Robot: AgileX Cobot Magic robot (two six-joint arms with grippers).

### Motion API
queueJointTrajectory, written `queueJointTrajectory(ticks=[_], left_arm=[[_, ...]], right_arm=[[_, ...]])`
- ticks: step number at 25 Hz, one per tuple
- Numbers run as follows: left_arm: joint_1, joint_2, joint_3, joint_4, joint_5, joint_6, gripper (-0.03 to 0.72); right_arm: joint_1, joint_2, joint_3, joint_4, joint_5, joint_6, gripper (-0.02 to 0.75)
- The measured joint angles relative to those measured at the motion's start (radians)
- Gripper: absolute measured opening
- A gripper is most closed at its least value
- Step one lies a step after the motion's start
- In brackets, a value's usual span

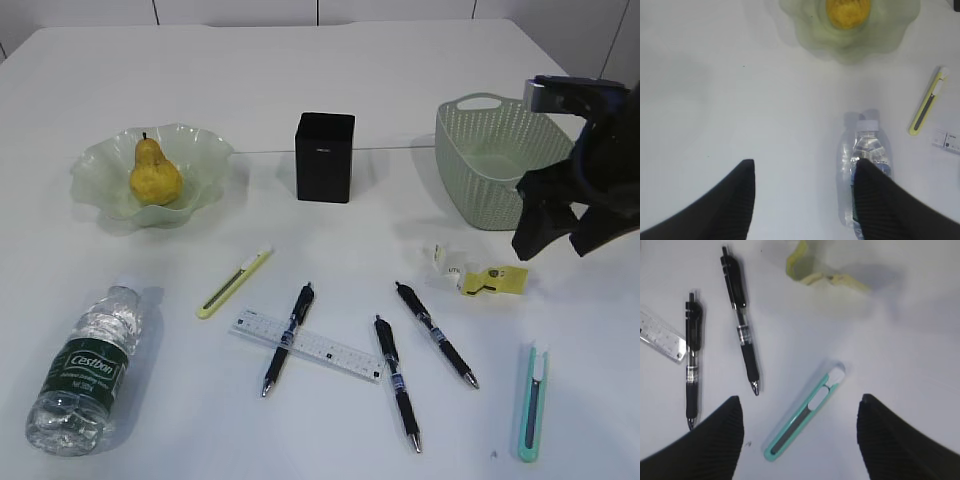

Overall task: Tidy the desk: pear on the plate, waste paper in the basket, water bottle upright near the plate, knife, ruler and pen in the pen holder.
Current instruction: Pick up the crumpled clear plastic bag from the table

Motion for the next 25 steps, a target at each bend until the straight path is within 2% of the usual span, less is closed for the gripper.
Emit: queueJointTrajectory(ticks=[7, 11, 18, 25], left_arm=[[0.0, 0.0, 0.0, -0.001, 0.0, 0.0, 0.436], [0.0, 0.0, 0.0, -0.001, 0.0, 0.0, 0.436], [0.0, 0.0, 0.0, -0.001, 0.0, 0.0, 0.428], [0.0, 0.0, 0.0, 0.0, 0.0, 0.0, 0.422]], right_arm=[[0.01, 0.167, -0.201, 0.0, 0.035, -0.105, 0.55], [0.057, 0.25, -0.282, -0.004, 0.037, -0.18, 0.55], [0.152, 0.394, -0.352, -0.077, 0.041, -0.202, 0.551], [0.159, 0.45, -0.37, -0.169, 0.031, -0.171, 0.551]])
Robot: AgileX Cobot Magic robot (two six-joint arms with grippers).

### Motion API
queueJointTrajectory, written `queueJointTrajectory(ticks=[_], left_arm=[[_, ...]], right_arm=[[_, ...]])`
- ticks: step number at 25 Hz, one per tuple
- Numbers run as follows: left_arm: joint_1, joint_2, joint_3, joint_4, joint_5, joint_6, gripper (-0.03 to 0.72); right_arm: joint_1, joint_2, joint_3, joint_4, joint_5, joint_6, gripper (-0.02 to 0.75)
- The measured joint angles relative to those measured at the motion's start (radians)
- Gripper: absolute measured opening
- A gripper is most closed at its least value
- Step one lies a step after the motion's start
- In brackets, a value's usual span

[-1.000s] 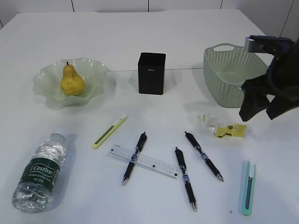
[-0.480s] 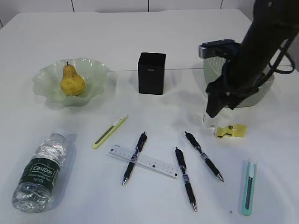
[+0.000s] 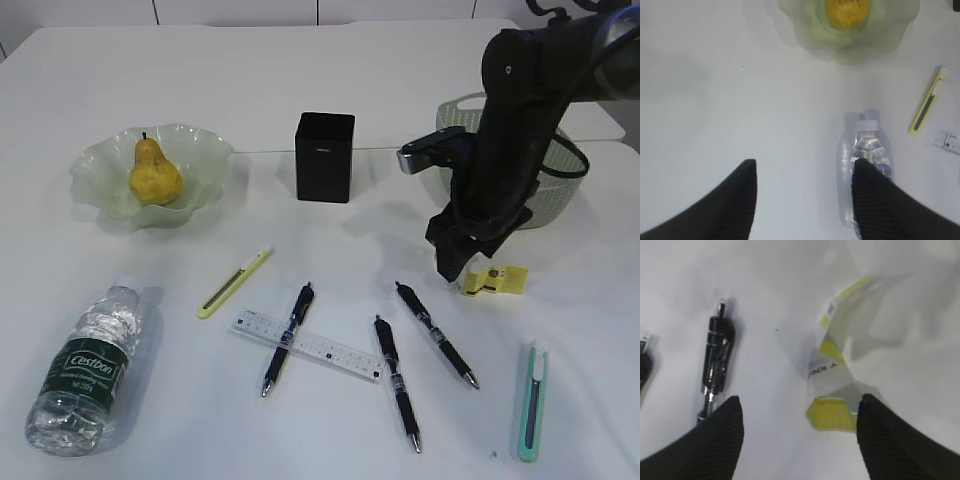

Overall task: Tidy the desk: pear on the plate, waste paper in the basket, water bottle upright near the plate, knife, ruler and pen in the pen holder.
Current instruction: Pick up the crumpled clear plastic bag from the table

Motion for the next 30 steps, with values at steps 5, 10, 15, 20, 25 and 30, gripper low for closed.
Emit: queueJointTrajectory(ticks=[5, 10, 15, 20, 25, 30], left_arm=[[0.0, 0.0, 0.0, 0.014, 0.0, 0.0, 0.419], [0.0, 0.0, 0.0, 0.014, 0.0, 0.0, 0.418], [0.0, 0.0, 0.0, 0.016, 0.0, 0.0, 0.417], [0.0, 0.0, 0.0, 0.016, 0.0, 0.0, 0.416], [0.0, 0.0, 0.0, 0.016, 0.0, 0.0, 0.417], [0.0, 0.0, 0.0, 0.017, 0.0, 0.0, 0.417]], right_arm=[[0.0, 0.001, -0.003, -0.023, -0.032, 0.034, 0.551], [0.0, 0.001, -0.003, -0.025, -0.042, 0.04, 0.552], [0.0, 0.001, -0.003, -0.027, -0.046, 0.042, 0.552], [0.0, 0.002, -0.003, -0.027, -0.067, 0.045, 0.551], [0.0, 0.028, -0.003, -0.027, -0.068, 0.05, 0.551], [0.0, 0.05, -0.004, -0.027, -0.066, 0.054, 0.552]])
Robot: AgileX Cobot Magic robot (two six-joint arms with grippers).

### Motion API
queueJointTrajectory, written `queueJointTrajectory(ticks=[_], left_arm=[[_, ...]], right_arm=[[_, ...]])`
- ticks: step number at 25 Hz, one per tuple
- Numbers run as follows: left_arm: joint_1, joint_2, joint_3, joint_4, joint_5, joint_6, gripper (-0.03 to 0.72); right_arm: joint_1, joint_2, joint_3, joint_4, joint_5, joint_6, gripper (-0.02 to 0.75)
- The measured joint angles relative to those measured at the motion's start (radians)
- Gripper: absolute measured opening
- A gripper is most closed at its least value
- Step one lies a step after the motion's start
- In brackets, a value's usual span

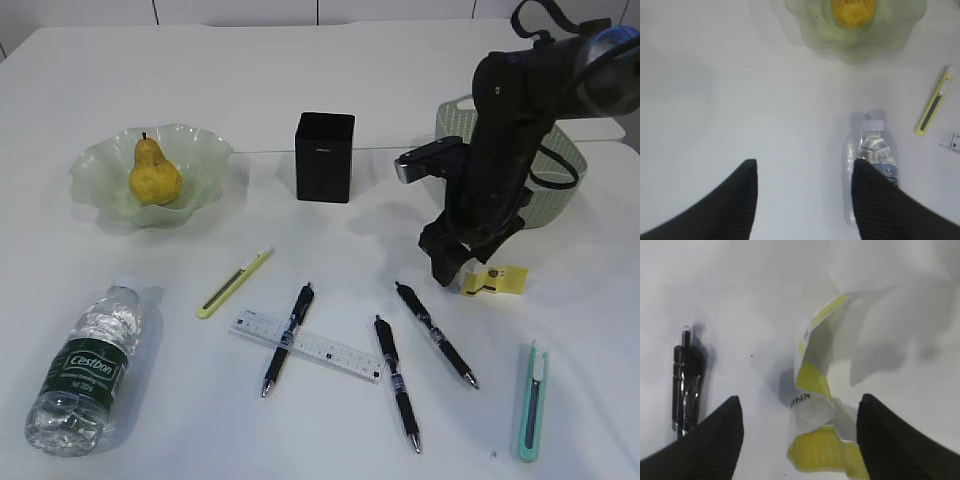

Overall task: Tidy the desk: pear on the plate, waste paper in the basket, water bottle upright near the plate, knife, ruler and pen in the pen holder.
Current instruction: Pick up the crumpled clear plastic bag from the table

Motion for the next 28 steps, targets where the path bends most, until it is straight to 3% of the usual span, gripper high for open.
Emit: queueJointTrajectory(ticks=[11, 23, 28], left_arm=[[0.0, 0.0, 0.0, 0.01, 0.0, 0.0, 0.415], [0.0, 0.0, 0.0, 0.011, 0.0, 0.0, 0.415], [0.0, 0.0, 0.0, 0.011, 0.0, 0.0, 0.41]], right_arm=[[0.0, 0.028, -0.022, 0.0, 0.0, 0.01, 0.525], [0.0, 0.028, -0.027, 0.0, 0.022, 0.013, 0.039], [0.0, 0.028, -0.071, 0.002, 0.096, 0.03, 0.015]])
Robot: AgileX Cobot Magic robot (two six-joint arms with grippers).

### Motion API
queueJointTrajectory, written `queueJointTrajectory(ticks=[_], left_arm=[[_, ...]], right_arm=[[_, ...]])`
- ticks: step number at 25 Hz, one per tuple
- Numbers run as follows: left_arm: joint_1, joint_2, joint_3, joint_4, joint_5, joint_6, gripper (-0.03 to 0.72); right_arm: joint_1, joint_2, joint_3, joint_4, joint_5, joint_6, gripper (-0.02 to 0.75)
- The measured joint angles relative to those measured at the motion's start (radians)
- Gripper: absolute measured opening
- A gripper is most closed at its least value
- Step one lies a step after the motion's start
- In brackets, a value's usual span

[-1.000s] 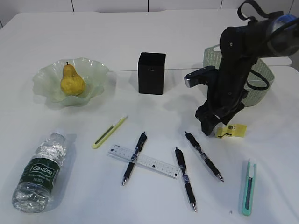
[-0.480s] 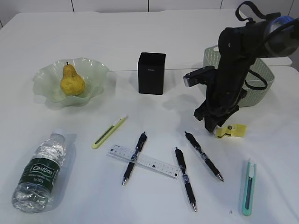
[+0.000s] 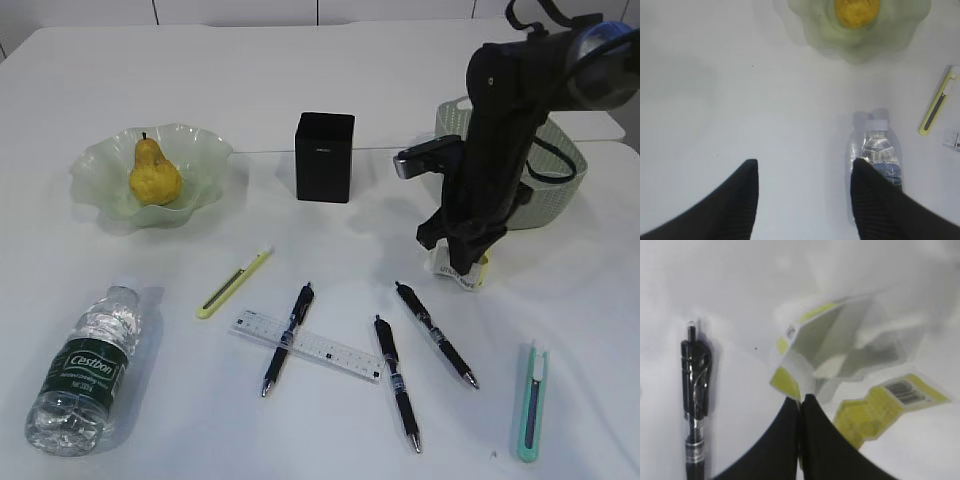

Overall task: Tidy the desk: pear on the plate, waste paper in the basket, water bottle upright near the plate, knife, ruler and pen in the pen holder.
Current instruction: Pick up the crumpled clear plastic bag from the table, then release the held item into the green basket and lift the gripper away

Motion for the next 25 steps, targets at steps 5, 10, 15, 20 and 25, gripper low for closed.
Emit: queueJointTrajectory(ticks=[5, 10, 15, 20, 25], left_arm=[[0.0, 0.0, 0.0, 0.0, 0.0, 0.0, 0.409], [0.0, 0.0, 0.0, 0.0, 0.0, 0.0, 0.401], [0.0, 0.0, 0.0, 0.0, 0.0, 0.0, 0.4], [0.0, 0.0, 0.0, 0.0, 0.0, 0.0, 0.397], [0.0, 0.0, 0.0, 0.0, 0.0, 0.0, 0.396]], right_arm=[[0.0, 0.001, -0.112, 0.033, 0.097, 0.014, 0.015], [0.0, -0.01, -0.228, 0.118, 0.11, 0.09, 0.015], [0.0, -0.02, -0.355, 0.146, 0.117, 0.181, 0.015], [0.0, -0.02, -0.479, 0.026, 0.124, 0.254, 0.015], [-0.043, -0.021, -0.516, -0.084, 0.13, 0.311, 0.015]])
